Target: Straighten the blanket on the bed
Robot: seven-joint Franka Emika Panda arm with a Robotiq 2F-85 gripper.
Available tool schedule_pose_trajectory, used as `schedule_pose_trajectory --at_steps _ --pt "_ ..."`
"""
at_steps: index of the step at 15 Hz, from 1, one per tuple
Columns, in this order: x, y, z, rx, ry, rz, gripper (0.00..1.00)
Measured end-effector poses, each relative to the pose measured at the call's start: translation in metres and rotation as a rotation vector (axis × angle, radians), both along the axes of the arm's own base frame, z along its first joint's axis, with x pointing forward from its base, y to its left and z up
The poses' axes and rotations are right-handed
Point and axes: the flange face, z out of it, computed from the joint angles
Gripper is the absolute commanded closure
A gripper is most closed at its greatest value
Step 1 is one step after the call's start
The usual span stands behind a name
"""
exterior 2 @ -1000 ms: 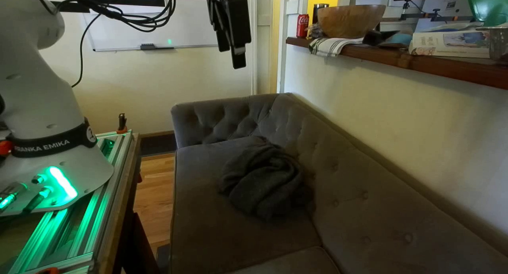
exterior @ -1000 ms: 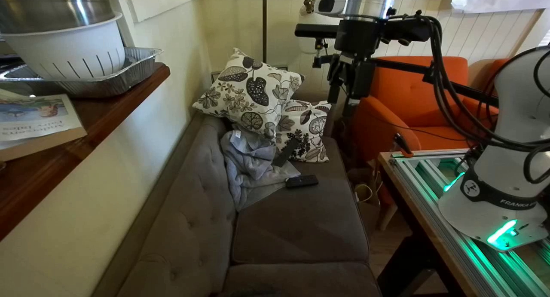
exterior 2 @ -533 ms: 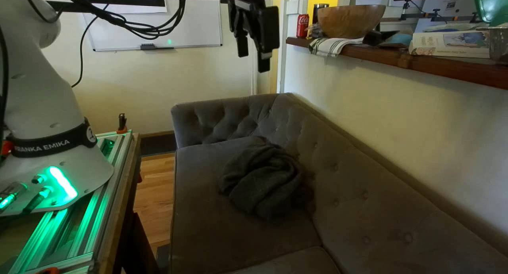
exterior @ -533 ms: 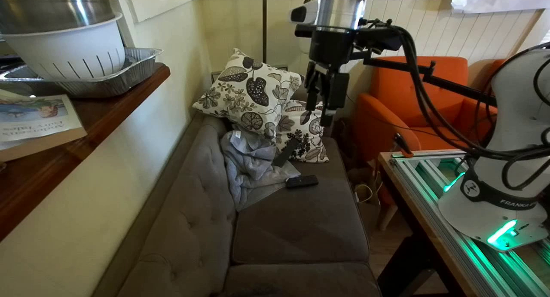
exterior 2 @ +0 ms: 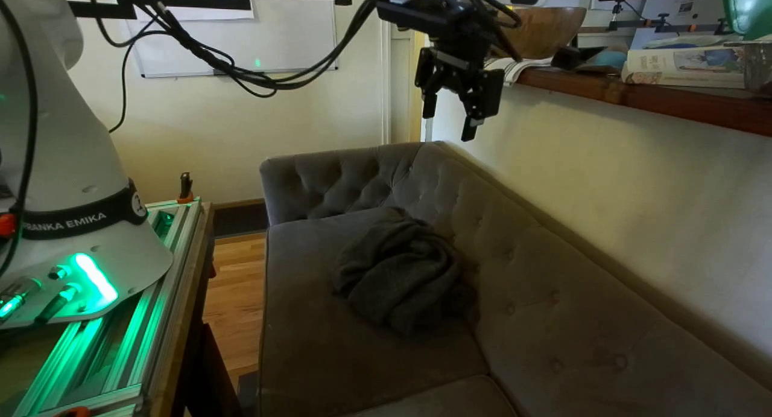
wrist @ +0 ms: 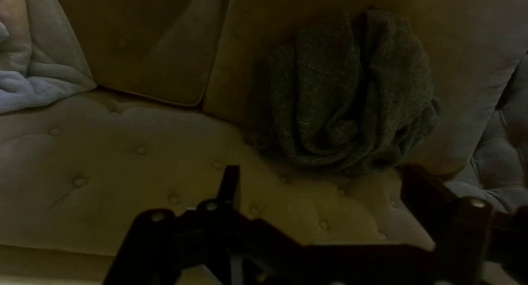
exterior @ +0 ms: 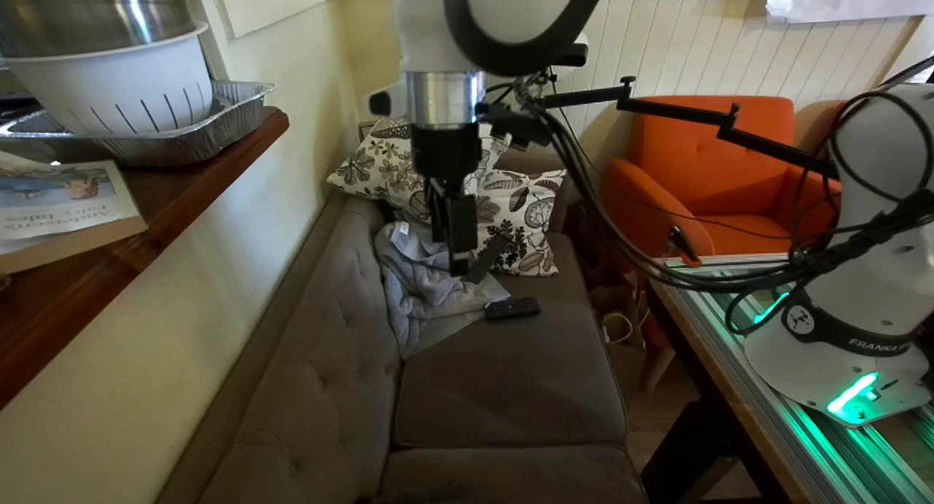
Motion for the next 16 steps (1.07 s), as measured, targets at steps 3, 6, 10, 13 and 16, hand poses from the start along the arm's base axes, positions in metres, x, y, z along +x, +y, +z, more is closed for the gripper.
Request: schedule_pose_trajectory --at_steps 3,6,10,13,16 --pt "0.04 0.022 -0.037 0.016 0.048 0.06 0.0" --pt "0.06 0.042 -0.076 0.035 0.104 0.1 0.0" --pt "0.064 0.04 -0.087 0.041 0.118 0.105 0.0" --pt "0.067 0.041 -0.096 0.041 0.125 0.093 0.0" --pt "0.082 0.054 -0.135 0.056 0.141 0.111 0.0"
